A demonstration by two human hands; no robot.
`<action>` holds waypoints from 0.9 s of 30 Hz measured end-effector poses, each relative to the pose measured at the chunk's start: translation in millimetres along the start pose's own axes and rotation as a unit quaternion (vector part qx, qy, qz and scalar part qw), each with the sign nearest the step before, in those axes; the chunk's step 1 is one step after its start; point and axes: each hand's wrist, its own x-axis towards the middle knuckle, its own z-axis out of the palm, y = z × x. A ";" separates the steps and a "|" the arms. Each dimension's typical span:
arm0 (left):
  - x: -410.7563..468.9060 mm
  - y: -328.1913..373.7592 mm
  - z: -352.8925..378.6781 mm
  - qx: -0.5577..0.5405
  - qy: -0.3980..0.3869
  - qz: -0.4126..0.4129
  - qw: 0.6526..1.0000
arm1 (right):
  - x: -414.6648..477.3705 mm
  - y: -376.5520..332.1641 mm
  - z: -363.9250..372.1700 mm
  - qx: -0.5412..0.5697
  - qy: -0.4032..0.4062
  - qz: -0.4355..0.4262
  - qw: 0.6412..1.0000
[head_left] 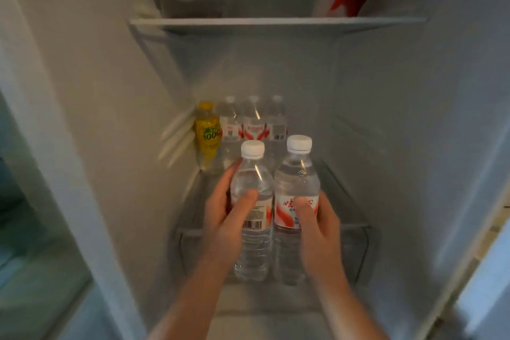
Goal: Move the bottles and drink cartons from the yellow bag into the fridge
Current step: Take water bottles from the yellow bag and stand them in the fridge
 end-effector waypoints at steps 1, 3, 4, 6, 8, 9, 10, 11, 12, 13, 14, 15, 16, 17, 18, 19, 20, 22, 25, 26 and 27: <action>9.3 -1.3 1.4 -0.003 -0.003 0.002 1.000 | 8.3 0.7 0.6 0.000 0.001 -0.003 1.000; 28.3 -3.8 4.2 0.002 0.003 0.009 1.000 | 25.0 1.4 2.8 -0.004 0.006 -0.012 1.000; 37.2 -5.0 5.2 0.006 0.008 0.013 1.000 | 33.1 2.3 4.0 -0.010 0.013 -0.016 1.000; 53.4 -6.5 7.7 0.015 0.007 0.022 1.000 | 49.1 5.6 5.3 -0.026 0.028 -0.020 0.999; 67.4 -9.8 10.0 0.027 -0.002 0.034 0.999 | 62.7 10.5 6.1 -0.035 0.038 -0.017 0.999; 72.8 -12.3 11.1 0.033 -0.005 0.040 0.999 | 67.8 13.4 6.1 -0.040 0.039 -0.017 0.998; 77.7 -15.6 12.1 0.040 -0.006 0.044 0.998 | 72.3 15.7 6.9 -0.043 0.043 -0.017 0.998; 81.7 -19.3 13.3 0.048 -0.004 0.043 0.998 | 76.3 18.5 7.1 -0.047 0.046 -0.019 0.998; 85.3 -23.4 14.1 0.055 0.002 0.038 0.998 | 80.1 22.2 7.3 -0.051 0.049 -0.018 0.997; 88.2 -27.3 14.6 0.060 0.008 0.031 0.998 | 83.5 25.8 7.4 -0.055 0.049 -0.017 0.997; 90.8 -31.5 14.4 0.067 0.015 0.026 0.997 | 86.3 29.2 7.9 -0.062 0.047 -0.014 0.997; 92.3 -35.0 14.1 0.073 0.019 0.022 0.997 | 88.2 32.9 7.5 -0.071 0.043 -0.011 0.997; 93.3 -38.5 13.3 0.079 0.023 0.018 0.996 | 89.1 37.5 6.8 -0.077 0.037 -0.008 0.996; 93.9 -41.8 12.0 0.082 0.026 0.016 0.996 | 88.7 41.8 6.1 -0.081 0.030 -0.004 0.996; 94.4 -44.9 9.9 0.082 0.030 0.013 0.996 | 87.6 46.1 5.6 -0.084 0.020 -0.001 0.996; 94.8 -47.8 7.1 0.083 0.033 0.012 0.996 | 86.1 49.7 4.8 -0.088 0.010 0.000 0.996; 95.4 -50.1 4.6 0.083 0.034 0.010 0.996 | 85.1 52.9 3.4 -0.094 -0.001 -0.002 0.996; 93.9 -53.8 -0.6 0.083 0.023 0.000 0.996 | 82.4 54.2 0.4 -0.100 -0.030 0.009 0.994; 84.2 -58.7 -10.5 0.122 -0.030 -0.035 0.991 | 76.2 54.1 -10.6 -0.127 -0.096 0.039 0.986; 78.5 -63.0 -15.6 0.159 -0.044 -0.050 0.985 | 73.7 56.3 -16.9 -0.156 -0.112 0.051 0.980; 72.5 -68.7 -21.1 0.202 -0.049 -0.064 0.976 | 71.6 58.4 -23.7 -0.188 -0.123 0.061 0.972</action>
